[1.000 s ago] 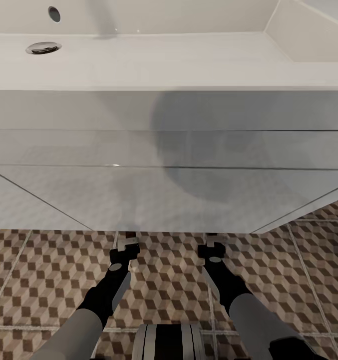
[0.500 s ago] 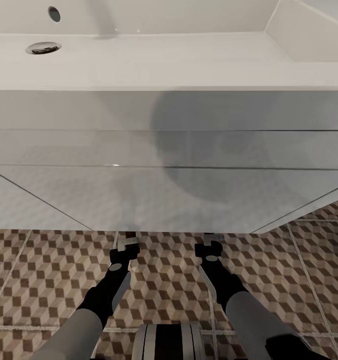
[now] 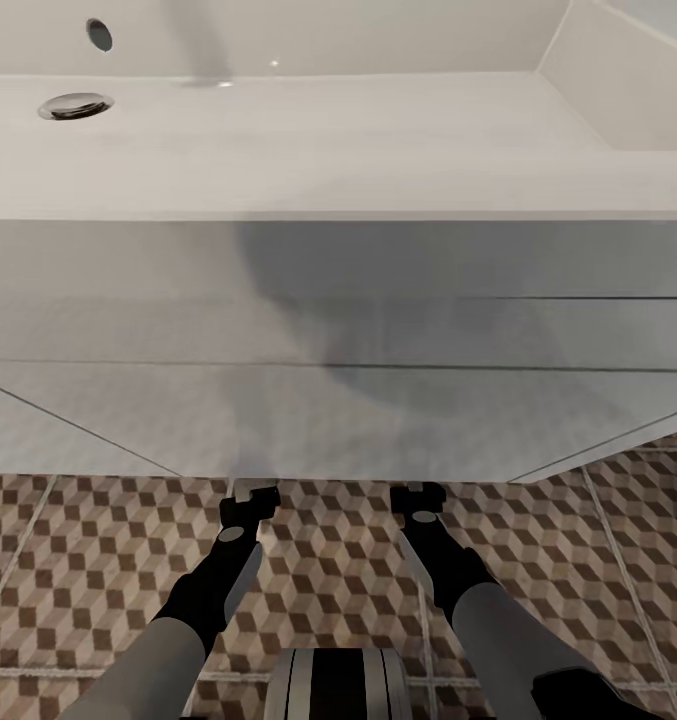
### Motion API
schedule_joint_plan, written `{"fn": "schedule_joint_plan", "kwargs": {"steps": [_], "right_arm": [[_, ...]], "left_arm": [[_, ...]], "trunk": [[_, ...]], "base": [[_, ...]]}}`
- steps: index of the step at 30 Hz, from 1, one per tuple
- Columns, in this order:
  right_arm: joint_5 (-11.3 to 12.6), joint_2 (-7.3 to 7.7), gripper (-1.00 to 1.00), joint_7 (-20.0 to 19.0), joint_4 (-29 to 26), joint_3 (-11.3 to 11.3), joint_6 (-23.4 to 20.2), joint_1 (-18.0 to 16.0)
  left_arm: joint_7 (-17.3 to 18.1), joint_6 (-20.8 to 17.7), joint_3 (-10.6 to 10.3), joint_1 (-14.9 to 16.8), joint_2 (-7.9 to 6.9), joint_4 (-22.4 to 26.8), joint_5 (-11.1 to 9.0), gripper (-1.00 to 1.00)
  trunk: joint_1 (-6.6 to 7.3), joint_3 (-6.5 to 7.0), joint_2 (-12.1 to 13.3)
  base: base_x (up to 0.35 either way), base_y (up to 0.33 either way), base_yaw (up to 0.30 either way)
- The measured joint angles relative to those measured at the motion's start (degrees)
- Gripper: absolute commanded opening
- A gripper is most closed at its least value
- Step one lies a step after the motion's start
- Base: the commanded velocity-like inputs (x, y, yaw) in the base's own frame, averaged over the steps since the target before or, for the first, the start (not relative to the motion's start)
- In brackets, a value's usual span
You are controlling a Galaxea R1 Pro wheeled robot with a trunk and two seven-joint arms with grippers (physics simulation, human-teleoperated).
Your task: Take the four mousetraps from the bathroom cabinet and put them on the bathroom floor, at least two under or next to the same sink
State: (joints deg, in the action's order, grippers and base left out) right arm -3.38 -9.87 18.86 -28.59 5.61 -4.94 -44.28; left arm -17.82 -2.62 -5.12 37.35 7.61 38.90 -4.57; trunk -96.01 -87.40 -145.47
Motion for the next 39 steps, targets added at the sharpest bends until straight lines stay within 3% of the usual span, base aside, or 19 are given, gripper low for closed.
{"fn": "schedule_joint_plan", "kwargs": {"steps": [16,22,39], "right_arm": [[0.3,0.02,-1.00,-0.1,0.6,-0.3,1.2,0.1],[0.4,0.38,-1.00,-0.1,4.5,-0.5,2.4,0.0],[0.8,1.89,-1.00,-2.2,5.7,-0.8,2.5,-0.8]], "left_arm": [[0.1,-0.2,0.3,0.0,-0.79,-0.8,0.0,-1.00],[0.2,-0.5,0.4,0.0,-1.38,-0.7,0.0,-1.00],[0.3,-0.6,0.5,0.0,-1.49,-0.1,-0.1,-1.00]], "trunk": [[0.00,0.00,0.0],[0.00,0.00,0.0],[0.00,0.00,0.0]], "base": [[0.001,0.000,0.000],[0.000,0.000,0.000],[0.000,0.000,0.000]]}}
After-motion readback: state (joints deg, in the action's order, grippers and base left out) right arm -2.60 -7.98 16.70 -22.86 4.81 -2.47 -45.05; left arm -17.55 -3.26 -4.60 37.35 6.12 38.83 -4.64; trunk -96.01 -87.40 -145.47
